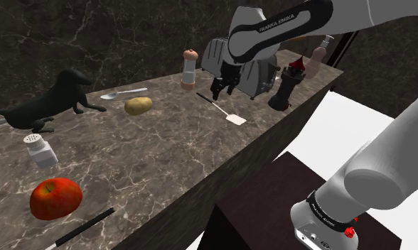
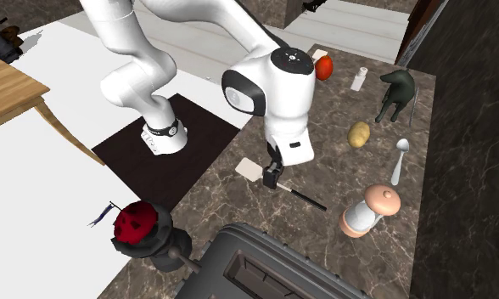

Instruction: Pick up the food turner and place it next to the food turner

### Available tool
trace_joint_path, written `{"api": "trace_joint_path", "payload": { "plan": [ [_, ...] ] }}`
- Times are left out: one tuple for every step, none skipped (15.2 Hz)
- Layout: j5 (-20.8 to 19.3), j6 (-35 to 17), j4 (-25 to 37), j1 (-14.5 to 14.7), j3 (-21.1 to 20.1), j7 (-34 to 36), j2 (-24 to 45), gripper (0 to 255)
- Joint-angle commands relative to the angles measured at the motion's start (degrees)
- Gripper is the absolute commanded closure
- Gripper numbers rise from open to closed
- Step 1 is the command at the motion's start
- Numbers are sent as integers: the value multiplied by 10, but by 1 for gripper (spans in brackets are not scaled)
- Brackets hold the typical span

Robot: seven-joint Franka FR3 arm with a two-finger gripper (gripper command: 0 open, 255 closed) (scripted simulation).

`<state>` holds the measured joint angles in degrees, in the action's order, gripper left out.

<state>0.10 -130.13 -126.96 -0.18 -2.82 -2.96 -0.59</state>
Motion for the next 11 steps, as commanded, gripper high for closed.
{"api": "trace_joint_path", "payload": {
  "plan": [
    [1, -19, 3, 0, 0, 1, 22, 0],
    [0, -26, 1, 0, 0, 1, 26, 0],
    [0, -33, -2, 1, 0, 1, 31, 0],
    [0, -41, -4, 1, 0, 1, 36, 0],
    [-1, -48, -6, 1, 0, 2, 41, 0],
    [-1, -55, -8, 1, 0, 2, 46, 0],
    [-1, -66, -11, 1, 0, 2, 55, 0],
    [-1, -66, -11, 1, 0, 2, 55, 0],
    [-1, -66, -11, 1, 0, 2, 55, 0],
    [-1, -66, -11, 1, 0, 2, 55, 0],
    [-1, -66, -11, 1, 0, 2, 55, 0]
  ]
}}
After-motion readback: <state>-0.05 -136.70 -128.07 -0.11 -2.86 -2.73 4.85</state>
